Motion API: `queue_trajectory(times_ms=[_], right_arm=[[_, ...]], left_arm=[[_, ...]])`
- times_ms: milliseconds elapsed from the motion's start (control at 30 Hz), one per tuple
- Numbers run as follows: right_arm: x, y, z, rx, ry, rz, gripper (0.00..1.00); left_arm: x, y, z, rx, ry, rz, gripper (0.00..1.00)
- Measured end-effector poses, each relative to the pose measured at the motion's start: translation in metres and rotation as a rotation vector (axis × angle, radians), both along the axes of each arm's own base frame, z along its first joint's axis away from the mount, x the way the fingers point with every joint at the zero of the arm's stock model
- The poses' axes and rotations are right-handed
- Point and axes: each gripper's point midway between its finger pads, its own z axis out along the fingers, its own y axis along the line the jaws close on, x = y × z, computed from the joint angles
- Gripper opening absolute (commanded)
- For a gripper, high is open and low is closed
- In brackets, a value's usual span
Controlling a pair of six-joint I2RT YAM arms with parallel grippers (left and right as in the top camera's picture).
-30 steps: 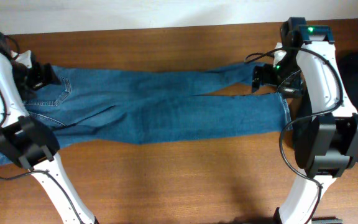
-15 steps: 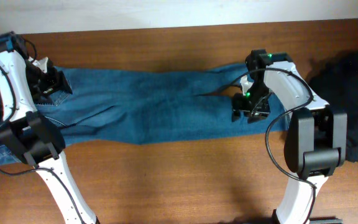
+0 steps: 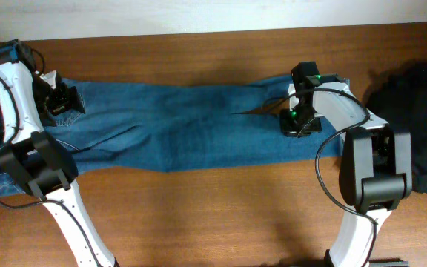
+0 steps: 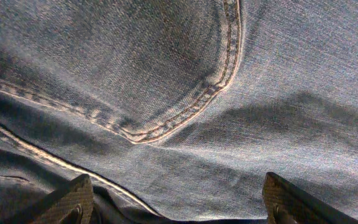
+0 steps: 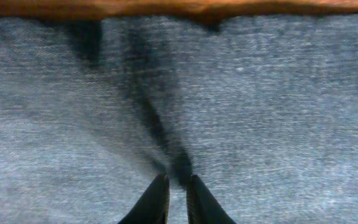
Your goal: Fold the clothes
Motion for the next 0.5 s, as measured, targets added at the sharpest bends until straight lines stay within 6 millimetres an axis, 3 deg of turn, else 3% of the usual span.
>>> queue_trajectory(times_ms=[333, 467, 500], right_arm=[[-0.009, -0.006, -0.014, -0.035, 0.041, 0.0, 0.08], [-0.025, -0.013, -0.014, -0.073, 0.103, -0.025, 0.07], [-0.032, -0.016, -0.013, -0.097, 0.131, -0.042, 0.07]], left_arm=[[0.0, 0.001, -0.011, -0.002, 0.02, 0.0, 0.87], [0.003, 0.002, -0.019, -0.001, 0.016, 0.0, 0.87], [0.004, 0.003, -0.02, 0.001, 0.013, 0.0, 0.92]])
